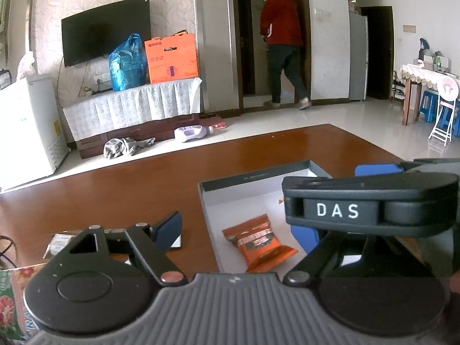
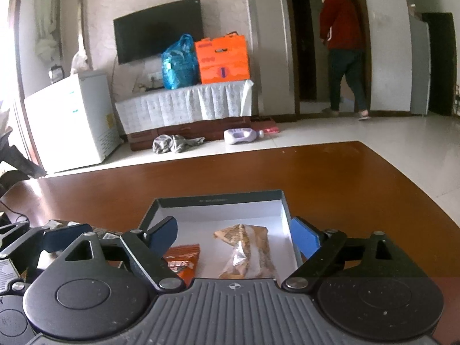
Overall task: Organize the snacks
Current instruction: 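Move both tools back over the remaining snacks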
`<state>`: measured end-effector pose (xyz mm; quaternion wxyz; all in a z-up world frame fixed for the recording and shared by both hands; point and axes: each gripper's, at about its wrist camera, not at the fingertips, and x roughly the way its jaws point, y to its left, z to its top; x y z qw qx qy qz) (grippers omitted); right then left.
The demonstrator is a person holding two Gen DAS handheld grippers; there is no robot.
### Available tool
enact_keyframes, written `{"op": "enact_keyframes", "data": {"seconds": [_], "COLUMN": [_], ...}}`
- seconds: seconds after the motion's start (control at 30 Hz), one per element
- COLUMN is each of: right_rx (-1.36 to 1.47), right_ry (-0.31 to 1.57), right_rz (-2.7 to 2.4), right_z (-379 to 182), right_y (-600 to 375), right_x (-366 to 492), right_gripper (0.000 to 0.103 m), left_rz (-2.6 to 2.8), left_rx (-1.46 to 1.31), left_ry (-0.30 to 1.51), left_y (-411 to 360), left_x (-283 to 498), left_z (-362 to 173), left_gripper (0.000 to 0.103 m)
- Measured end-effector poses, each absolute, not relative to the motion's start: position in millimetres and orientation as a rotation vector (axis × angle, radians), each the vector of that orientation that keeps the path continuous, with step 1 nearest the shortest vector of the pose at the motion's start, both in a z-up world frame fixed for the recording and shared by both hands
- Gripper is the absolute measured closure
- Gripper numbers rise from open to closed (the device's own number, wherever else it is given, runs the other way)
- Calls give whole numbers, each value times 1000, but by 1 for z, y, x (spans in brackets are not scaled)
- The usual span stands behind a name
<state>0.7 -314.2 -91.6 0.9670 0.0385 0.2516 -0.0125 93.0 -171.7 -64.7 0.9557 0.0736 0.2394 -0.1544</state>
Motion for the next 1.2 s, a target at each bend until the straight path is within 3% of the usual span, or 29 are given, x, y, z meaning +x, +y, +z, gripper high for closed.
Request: {"op": "enact_keyframes", "data": {"seconds": [0.43,0.9,1.2], "right_rx": [46,33,-2], "right_ry": [410,372,439], "right_rz": [-29,83,214], "right_z": [-91,-75,-77], "right_y": [-286,-245,-217], "right_x": [-23,-63,-93], "right_gripper": [11,5,5], "left_rz": [-276,-144,-23], "left_rx": [170,122,81], "left_ry": [469,470,487], "left_y": [-133,-32,29], "left_x": [66,27,15], "left_z": [-45,-29,-18], "left_gripper": [19,19,19]}}
